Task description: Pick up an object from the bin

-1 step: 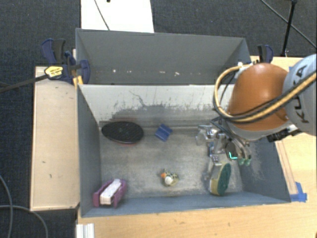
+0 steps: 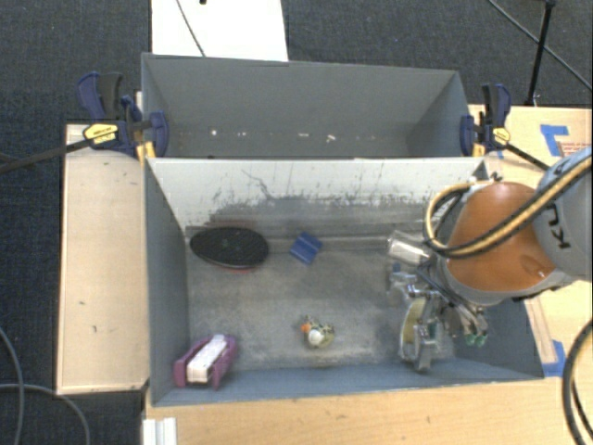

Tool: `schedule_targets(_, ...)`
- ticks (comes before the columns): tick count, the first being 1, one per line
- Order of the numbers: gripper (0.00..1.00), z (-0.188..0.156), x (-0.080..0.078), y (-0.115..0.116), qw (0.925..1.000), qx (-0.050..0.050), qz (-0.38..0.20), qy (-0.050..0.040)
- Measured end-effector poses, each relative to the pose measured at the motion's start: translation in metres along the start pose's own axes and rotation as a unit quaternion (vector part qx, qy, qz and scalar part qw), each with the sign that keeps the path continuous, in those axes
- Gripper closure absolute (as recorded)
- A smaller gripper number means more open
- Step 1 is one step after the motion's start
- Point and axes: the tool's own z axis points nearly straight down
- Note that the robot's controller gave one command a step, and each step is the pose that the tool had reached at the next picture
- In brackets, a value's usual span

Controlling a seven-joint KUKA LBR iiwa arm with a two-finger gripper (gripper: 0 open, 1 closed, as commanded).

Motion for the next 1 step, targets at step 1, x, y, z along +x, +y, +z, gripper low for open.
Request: schedule_targets(1, 0.00, 0.0046, 0.0060, -0.0294, 0.9993, -0.001, -0.036, -0.0078)
